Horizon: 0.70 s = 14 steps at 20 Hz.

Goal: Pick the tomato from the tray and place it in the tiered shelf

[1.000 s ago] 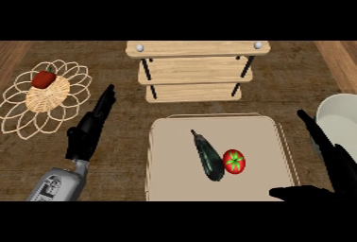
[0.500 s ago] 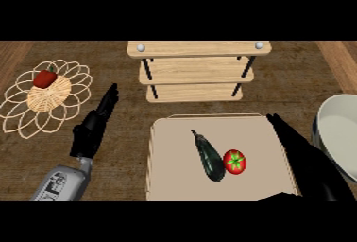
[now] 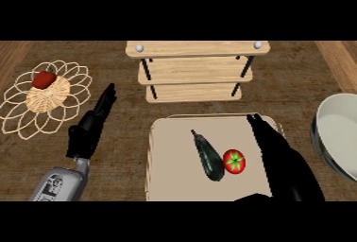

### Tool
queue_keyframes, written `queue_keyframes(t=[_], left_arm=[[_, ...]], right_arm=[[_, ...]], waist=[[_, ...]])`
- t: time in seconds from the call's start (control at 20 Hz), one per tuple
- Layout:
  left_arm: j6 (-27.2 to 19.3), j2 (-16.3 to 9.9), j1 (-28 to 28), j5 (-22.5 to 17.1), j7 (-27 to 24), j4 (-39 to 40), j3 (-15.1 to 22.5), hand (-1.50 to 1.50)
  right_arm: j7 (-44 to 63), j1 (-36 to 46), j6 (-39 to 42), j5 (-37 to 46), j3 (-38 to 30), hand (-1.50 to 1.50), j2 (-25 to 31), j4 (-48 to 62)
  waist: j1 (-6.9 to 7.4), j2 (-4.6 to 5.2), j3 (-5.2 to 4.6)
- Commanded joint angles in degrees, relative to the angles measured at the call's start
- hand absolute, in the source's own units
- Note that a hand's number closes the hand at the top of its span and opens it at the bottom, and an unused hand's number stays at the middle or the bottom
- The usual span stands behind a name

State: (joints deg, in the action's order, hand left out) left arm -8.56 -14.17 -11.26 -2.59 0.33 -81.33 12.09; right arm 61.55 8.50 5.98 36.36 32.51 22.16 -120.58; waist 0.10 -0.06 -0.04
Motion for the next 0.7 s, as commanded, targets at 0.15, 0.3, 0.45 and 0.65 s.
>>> queue_keyframes(t=[0.15, 0.3, 0.45, 0.65], left_arm=[[-1.28, 3.15, 0.25, 2.42, 0.47, 0.28, -0.15, 0.0], [2.1, 0.83, 0.31, 1.29, 3.38, -3.42, -1.82, 0.0], [2.44, 1.83, 3.38, 1.79, -0.06, -2.02, -1.89, 0.0], [2.27, 2.49, 1.66, 3.4, -0.64, -0.32, -3.15, 0.0]], right_arm=[[6.9, -2.86, 1.77, 8.42, 4.42, -1.5, -6.11, -0.32], [5.58, 2.37, 5.7, 4.45, -2.86, -1.5, -8.22, 2.3], [7.76, 1.79, 6.5, 8.12, 0.54, -1.5, -11.3, 2.92], [2.52, -5.3, 4.53, 10.23, -0.05, -1.5, -9.12, 1.74]], waist=[[-0.29, -0.02, 0.02], [0.06, 0.02, 0.03], [0.04, 0.01, 0.01], [-0.31, 0.02, 0.03]])
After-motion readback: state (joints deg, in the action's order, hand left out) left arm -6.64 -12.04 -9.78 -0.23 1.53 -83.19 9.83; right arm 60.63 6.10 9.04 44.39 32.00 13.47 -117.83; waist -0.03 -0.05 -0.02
